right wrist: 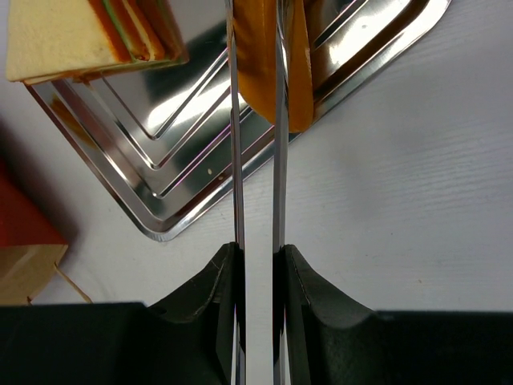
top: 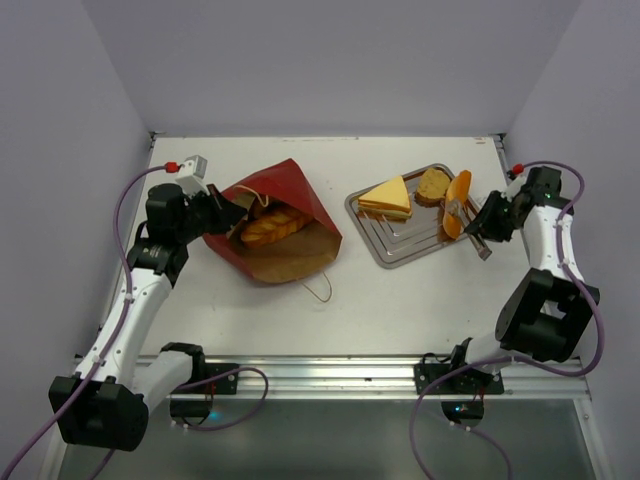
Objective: Take the fake bread out of the paper bag
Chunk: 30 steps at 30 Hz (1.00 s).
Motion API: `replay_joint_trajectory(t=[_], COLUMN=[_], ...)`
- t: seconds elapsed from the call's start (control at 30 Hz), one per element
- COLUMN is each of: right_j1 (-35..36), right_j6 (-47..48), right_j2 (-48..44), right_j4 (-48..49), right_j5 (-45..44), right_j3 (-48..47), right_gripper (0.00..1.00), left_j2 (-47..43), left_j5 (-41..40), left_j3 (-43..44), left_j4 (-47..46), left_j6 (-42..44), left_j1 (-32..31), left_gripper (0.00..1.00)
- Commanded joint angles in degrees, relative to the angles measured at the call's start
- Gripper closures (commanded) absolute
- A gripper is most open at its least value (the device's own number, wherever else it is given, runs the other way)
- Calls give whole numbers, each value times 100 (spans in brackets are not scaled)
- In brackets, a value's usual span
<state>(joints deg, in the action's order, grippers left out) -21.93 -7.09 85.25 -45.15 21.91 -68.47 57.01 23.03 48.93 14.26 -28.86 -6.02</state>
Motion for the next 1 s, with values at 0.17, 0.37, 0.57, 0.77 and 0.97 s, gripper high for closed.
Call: replay_joint_trajectory(t=[0.17,0.37,0.57,0.77,0.97], right_j1=[-109,-136,-162,-180,-188], right_j6=[-55,-29,-90,-117,-29], right_j2=[-202,-404,-343,-176,-184], right_j4=[190,182,182,182,190], right_j5=[33,24,85,103,103], right_j3=[-202,-167,-106,-105,-123], right_gripper=[76,71,66,64,58], left_j2=[-147,-138,-155,-147,-138], left_j5=[70,70,70,62,53], left_j3=[-24,-24,-24,-41,-24], left_j4=[-240,-257,-257,-249,-248], left_j6=[30,21,21,30,47], left_j1=[13,13,13,13,13], left_gripper=[100,100,100,100,100])
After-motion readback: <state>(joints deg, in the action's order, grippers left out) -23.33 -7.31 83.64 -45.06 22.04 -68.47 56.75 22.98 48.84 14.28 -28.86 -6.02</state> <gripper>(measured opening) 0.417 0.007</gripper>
